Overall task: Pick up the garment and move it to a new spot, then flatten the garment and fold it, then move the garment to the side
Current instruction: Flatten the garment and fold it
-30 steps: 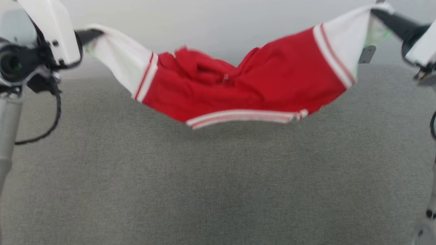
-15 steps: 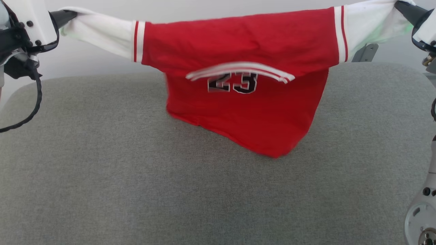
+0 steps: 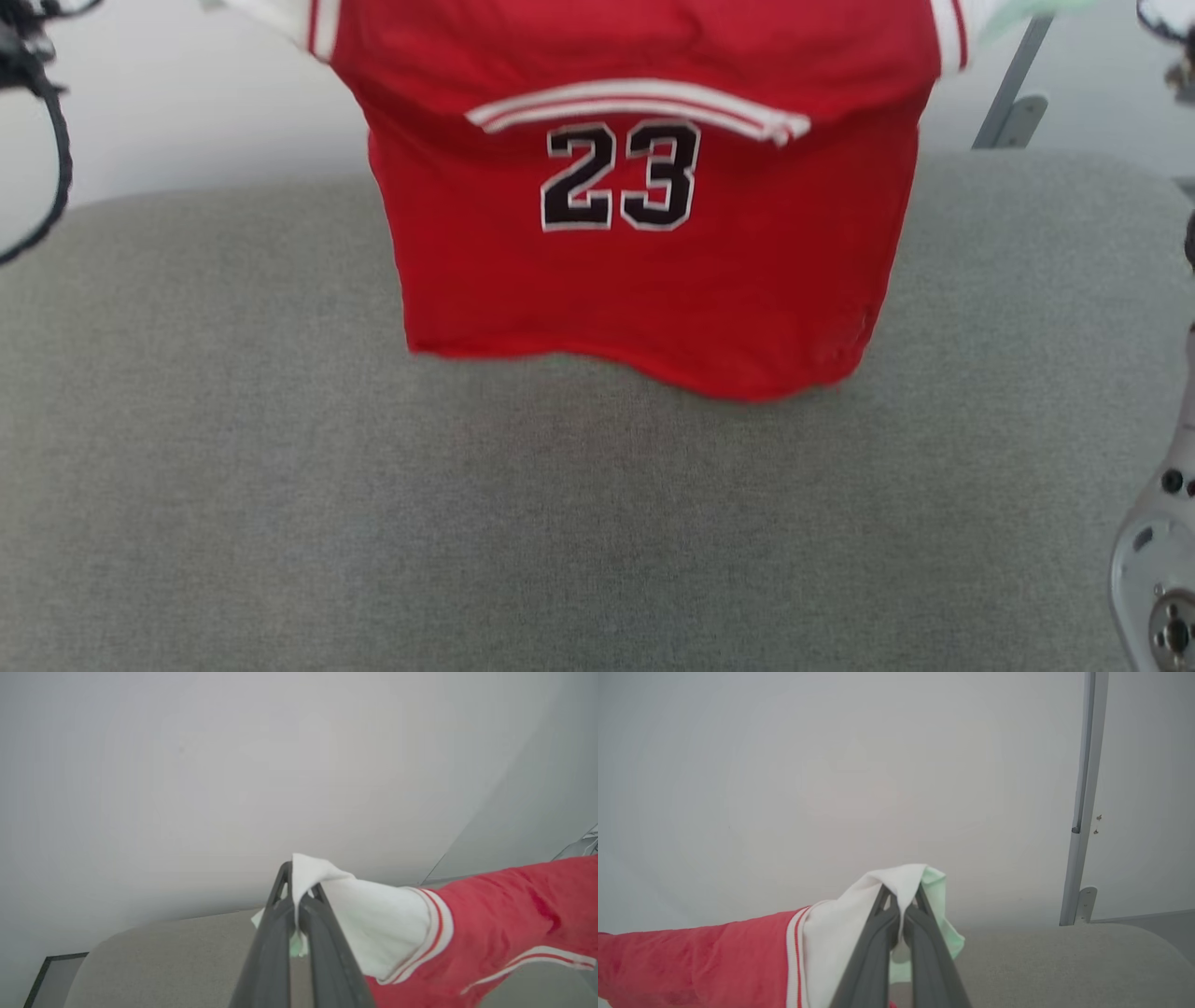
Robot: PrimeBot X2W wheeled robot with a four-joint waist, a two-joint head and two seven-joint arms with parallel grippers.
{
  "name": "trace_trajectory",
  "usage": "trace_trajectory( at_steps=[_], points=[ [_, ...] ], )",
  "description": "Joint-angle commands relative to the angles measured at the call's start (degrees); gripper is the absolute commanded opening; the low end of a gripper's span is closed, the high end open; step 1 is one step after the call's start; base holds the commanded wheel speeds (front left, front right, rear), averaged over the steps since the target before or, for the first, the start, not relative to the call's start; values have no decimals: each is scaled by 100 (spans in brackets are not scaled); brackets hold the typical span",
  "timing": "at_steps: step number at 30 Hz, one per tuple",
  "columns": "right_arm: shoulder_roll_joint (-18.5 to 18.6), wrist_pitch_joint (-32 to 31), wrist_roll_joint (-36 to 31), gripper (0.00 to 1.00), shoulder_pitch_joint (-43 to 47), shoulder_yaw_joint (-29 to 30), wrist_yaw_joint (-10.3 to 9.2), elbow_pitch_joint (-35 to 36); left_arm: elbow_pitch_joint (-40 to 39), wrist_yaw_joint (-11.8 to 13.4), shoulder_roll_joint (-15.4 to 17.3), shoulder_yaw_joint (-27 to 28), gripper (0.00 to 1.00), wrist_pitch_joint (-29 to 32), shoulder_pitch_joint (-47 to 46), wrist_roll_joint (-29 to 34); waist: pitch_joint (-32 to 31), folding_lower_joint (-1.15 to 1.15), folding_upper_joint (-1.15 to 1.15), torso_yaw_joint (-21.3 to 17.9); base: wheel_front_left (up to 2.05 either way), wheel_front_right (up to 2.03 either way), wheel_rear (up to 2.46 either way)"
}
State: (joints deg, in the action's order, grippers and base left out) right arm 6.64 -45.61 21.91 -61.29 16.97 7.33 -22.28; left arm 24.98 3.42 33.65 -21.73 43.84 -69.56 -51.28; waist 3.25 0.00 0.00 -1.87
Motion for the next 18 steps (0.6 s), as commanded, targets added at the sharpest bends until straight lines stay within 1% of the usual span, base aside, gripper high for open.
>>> trace_trajectory(
  at_steps=[1,5,9,12,16,18],
  points=[
    [-4,199,-55,0,-130,-58,28,-51,71,-64,-13,-34,0,-149,-155,163,146,0,0,-7,0,0,0],
    [-10,952,-228,0,-522,-419,28,-347,380,-209,-178,-131,0,-637,-561,447,523,0,0,-16,0,0,0],
    [49,1921,-383,0,-1028,-878,28,-798,786,-414,-362,-220,0,-1342,-1127,781,1001,0,0,6,0,0,0],
    [142,2845,-546,0,-1453,-1159,28,-1168,1078,-526,-504,-303,0,-2097,-1565,1116,1332,0,0,35,0,0,0],
    [262,4185,-810,0,-1998,-1372,28,-1654,1365,-683,-641,-354,0,-3286,-2115,1524,1722,0,0,91,0,0,0],
    [318,4796,-978,0,-2236,-1487,28,-1906,1542,-740,-736,-358,0,-3803,-2283,1604,1858,0,0,130,0,0,0]
  ],
)
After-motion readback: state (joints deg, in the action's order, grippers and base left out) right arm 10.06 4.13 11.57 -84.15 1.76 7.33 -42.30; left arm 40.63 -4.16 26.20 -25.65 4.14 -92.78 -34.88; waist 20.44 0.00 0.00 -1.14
